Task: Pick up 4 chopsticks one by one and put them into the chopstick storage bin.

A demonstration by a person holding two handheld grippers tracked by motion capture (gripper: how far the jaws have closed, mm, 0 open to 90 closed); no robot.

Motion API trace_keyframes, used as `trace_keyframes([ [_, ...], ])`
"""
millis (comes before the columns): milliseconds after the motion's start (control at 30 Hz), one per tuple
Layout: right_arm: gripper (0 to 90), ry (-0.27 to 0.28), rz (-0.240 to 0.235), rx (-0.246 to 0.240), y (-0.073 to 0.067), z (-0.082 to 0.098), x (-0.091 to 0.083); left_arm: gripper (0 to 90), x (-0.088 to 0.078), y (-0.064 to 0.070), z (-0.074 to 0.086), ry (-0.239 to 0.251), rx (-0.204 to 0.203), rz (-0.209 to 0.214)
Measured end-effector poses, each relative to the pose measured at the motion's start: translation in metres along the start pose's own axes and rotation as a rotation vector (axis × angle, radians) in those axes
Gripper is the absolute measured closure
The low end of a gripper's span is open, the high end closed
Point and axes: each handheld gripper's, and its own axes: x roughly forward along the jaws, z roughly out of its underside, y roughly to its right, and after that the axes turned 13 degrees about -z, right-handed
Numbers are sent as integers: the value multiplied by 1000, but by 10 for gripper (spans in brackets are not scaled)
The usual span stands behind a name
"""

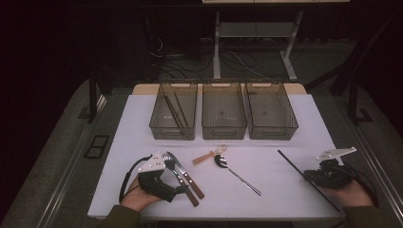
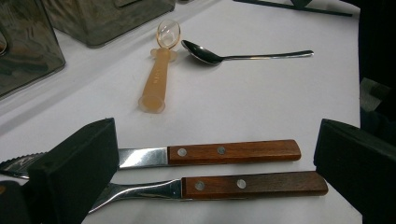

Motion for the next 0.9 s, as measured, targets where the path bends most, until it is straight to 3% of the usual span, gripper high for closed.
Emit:
trace_keyframes([
  [333, 862, -10, 20, 7, -1, 2, 3, 0, 1, 0, 0, 1, 0, 3],
  [633, 864, 18, -21, 31, 3, 1, -1, 0, 1, 0, 0, -1, 3, 3],
  [900, 863, 53, -39, 0, 1, -6, -9, 0, 1, 0, 0, -5, 5, 1],
])
